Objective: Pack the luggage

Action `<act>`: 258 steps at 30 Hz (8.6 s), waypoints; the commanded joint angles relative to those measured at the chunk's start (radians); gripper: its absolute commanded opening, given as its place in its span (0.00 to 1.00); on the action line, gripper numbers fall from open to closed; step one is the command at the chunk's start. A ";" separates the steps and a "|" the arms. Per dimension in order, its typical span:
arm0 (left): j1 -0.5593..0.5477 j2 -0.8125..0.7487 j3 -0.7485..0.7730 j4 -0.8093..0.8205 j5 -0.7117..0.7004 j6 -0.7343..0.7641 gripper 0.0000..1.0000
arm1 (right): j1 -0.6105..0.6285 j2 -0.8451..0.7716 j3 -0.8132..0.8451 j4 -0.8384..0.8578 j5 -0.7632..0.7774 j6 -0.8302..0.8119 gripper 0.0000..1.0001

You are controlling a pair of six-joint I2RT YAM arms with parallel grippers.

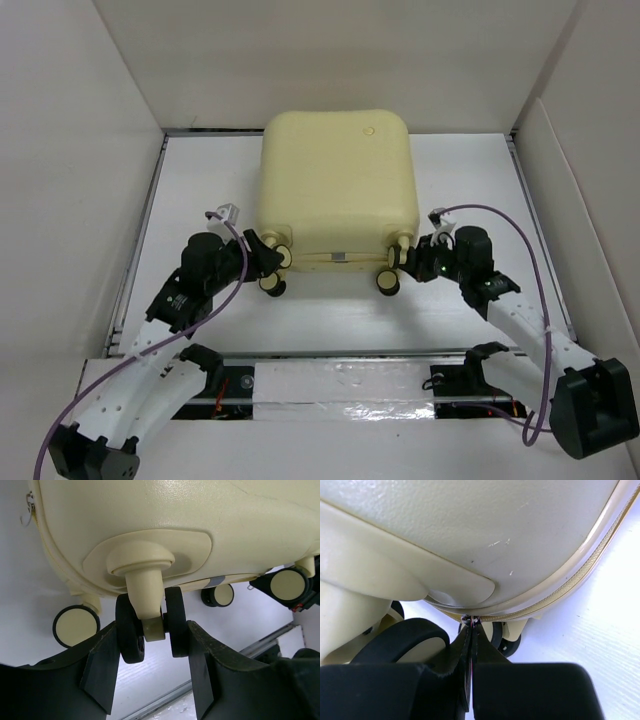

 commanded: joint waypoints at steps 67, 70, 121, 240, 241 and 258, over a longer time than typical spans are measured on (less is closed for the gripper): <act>0.002 -0.030 -0.256 0.918 0.413 -0.391 0.00 | 0.729 0.822 0.233 1.321 0.227 0.270 0.00; 0.002 0.028 -0.264 0.944 0.426 -0.385 0.00 | 0.596 0.628 0.015 1.233 0.158 0.246 0.00; -0.503 0.060 -0.115 0.658 -0.431 -0.117 0.46 | 0.721 0.023 -0.104 0.365 0.646 0.242 0.71; -0.495 0.616 0.148 1.050 -0.118 -0.158 0.02 | 0.896 0.729 -0.175 1.789 1.129 -0.049 0.00; -0.495 0.625 0.164 1.058 -0.109 -0.166 0.02 | 0.896 0.743 -0.164 1.801 1.161 -0.070 0.00; -0.584 0.695 0.330 1.067 0.048 -0.342 0.21 | 0.987 0.884 0.155 1.820 1.071 -0.290 0.00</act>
